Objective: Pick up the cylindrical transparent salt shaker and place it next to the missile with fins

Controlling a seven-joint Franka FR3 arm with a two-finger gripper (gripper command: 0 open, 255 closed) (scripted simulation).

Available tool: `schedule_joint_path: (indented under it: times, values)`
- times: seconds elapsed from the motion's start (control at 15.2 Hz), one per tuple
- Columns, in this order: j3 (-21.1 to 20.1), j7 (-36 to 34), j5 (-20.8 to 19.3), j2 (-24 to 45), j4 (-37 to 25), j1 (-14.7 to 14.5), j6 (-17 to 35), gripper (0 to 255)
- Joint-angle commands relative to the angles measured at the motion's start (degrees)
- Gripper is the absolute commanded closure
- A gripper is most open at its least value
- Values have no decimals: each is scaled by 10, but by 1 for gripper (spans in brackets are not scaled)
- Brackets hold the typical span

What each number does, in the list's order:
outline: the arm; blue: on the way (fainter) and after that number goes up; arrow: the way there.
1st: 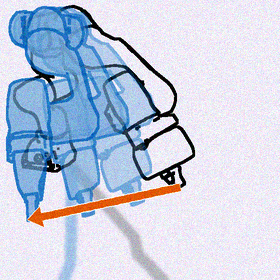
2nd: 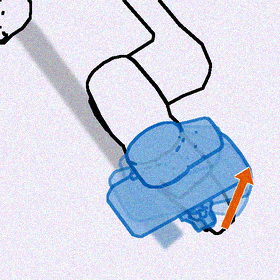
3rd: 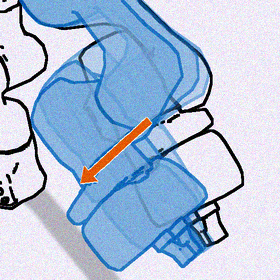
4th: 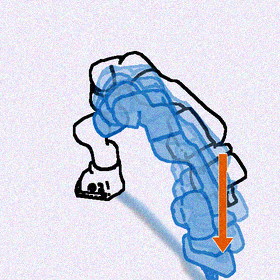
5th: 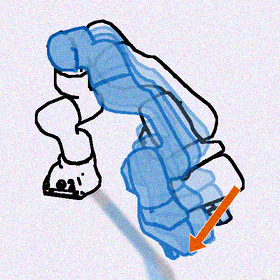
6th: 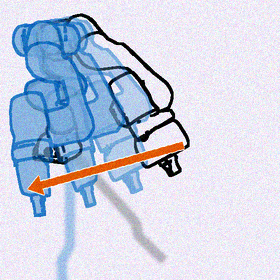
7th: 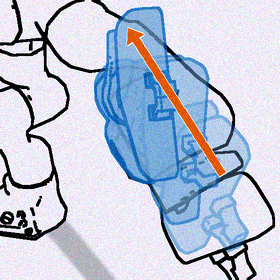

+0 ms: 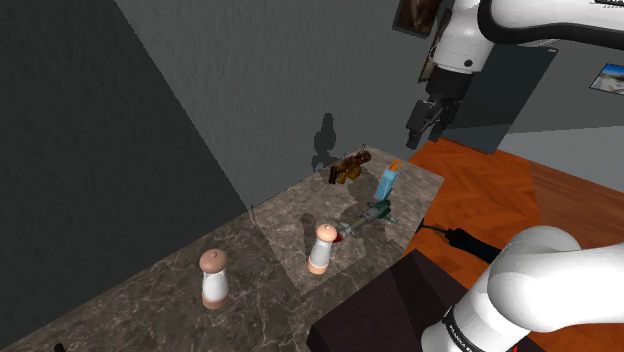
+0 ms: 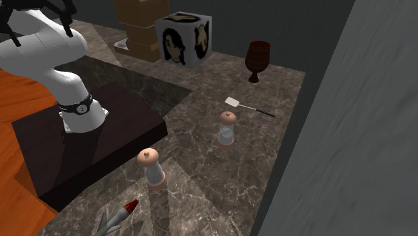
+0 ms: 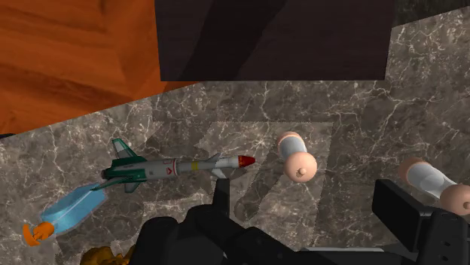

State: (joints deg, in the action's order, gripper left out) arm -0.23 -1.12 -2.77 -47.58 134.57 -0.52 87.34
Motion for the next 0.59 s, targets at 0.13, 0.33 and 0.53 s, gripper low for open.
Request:
schedule_joint_path:
  times: [0.13, 0.33, 0.53]
  values:
    - [-15, -14, 12, 14, 17, -8, 31, 0]
    - [-38, -34, 30, 39, 37, -20, 79, 0]
    - [-61, -53, 45, 72, 51, -31, 128, 0]
